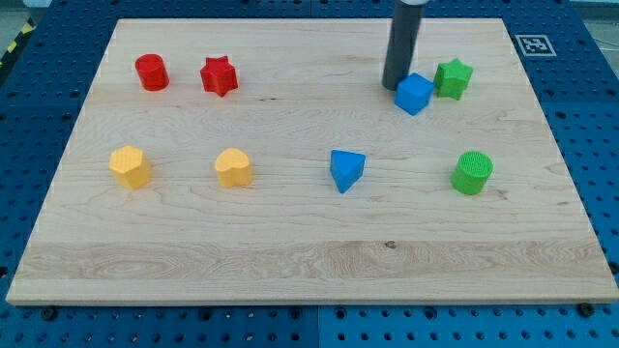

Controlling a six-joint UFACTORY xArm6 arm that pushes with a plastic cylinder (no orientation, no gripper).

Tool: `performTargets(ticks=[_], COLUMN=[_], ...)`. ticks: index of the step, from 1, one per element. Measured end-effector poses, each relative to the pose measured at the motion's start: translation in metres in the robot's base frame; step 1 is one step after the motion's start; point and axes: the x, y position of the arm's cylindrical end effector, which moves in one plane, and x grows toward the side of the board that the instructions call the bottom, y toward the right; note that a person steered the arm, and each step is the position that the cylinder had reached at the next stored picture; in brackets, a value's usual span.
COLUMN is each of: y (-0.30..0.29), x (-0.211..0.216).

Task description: Push the blue cube to the bottom of the green star

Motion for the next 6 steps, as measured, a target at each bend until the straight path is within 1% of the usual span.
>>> performTargets(ticks=[1, 2, 3, 4, 6], y=[0.003, -0.037, -0.047, -0.023, 0.049], x=[0.015, 0.024, 0.05, 0.052, 0.052])
